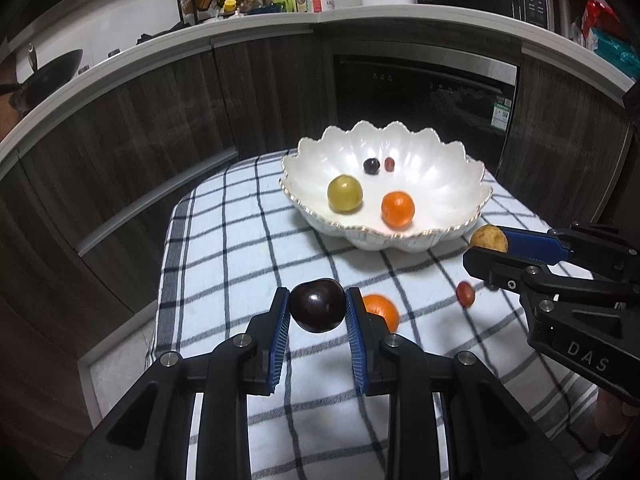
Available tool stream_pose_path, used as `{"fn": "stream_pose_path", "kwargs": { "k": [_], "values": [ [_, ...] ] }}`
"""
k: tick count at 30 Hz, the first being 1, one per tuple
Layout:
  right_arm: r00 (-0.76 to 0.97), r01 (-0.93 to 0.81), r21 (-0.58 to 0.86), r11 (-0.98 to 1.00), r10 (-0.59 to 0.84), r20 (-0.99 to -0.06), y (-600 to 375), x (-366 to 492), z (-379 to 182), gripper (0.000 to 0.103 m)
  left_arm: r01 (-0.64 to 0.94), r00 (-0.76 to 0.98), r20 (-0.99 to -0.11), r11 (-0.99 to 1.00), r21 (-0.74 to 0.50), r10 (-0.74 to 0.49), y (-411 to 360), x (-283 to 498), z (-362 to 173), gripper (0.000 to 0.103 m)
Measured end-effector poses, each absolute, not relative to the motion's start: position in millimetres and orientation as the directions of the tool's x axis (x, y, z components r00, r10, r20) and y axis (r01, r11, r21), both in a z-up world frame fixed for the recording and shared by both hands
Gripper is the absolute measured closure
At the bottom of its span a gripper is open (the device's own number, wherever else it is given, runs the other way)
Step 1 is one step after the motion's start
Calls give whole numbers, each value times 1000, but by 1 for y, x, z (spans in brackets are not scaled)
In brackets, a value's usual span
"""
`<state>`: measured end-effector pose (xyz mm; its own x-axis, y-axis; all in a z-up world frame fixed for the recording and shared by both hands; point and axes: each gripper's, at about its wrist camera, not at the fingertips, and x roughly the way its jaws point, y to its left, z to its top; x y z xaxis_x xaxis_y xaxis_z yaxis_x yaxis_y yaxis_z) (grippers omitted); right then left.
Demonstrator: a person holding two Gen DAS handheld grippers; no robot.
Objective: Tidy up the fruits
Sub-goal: 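Carry the plum and brown potato over the white bowl with both tools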
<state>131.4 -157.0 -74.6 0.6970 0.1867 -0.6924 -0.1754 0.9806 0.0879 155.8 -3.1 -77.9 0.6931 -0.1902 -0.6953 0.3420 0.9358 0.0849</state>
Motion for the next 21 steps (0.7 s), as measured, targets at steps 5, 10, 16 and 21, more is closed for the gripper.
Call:
{"fn": "stream_pose_path", "kwargs": {
  "k": [5,10,16,21],
  "values": [
    [711,-159,86,984,175,-681,-167,136,-67,74,353,705,-680,932,88,-202,-12,160,-70,75],
    [726,-151,82,985,166,-667,-177,142,-60,74,356,705,-677,931,81,-211,-20,167,-64,75],
    [741,-137,96,986,167,-651,-190,152,-53,74,370,703,-674,926,74,-227,-33,181,-55,75],
    [749,-119,106,987,159,-643,-201,165,-49,74,361,714,-663,930,69,-227,-40,195,-47,75]
  ]
}}
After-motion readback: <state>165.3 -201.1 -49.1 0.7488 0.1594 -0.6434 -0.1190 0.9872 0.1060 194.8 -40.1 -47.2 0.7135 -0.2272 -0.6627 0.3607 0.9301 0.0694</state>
